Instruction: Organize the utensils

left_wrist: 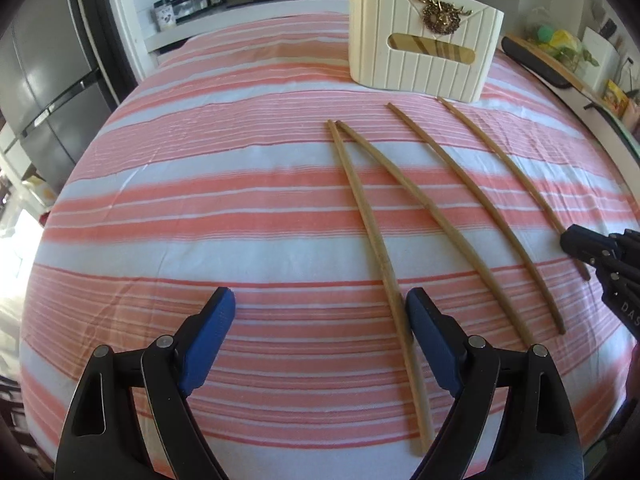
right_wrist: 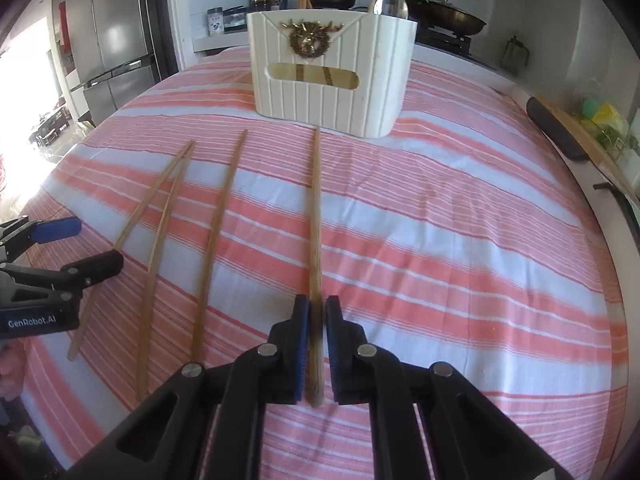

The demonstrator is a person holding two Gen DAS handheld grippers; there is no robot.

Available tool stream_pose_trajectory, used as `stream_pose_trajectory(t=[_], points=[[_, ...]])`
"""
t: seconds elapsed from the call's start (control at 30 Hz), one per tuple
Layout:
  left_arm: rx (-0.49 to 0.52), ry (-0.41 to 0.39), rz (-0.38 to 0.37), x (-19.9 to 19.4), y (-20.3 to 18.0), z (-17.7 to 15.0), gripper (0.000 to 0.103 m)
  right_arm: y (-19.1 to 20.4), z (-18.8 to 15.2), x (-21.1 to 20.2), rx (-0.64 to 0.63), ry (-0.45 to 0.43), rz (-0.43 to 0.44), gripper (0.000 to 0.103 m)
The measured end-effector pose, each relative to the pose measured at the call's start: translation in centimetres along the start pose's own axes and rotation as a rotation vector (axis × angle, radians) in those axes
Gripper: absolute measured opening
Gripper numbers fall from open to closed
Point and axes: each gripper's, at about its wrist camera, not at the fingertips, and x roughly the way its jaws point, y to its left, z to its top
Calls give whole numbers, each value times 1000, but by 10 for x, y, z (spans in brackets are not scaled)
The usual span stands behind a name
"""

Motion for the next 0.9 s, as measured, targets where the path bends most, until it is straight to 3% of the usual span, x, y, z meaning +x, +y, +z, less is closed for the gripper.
stream_pose_trajectory(t=[0.47,0.57,0.63,0.73,0.8,0.9], points=[[-12,20,26,-1,33,-3,89,-27,-37,-31,90,70,-60,9],[-7,23,20,1,35,-2,90,-29,-36,-31,102,83,-30,17],[1,22,21,2,34,-1,90,-27,-33,-29,85,78,-29,30],[11,19,21,3,30,3,89,-21,-25,-22,35,77,-37,30],[12,12,13,3,28,5,84,-19,-18,-14,12,66,-45,30],[2,0,-18,2,23,8,60,-21,-8,-6,14,42,-47,29]])
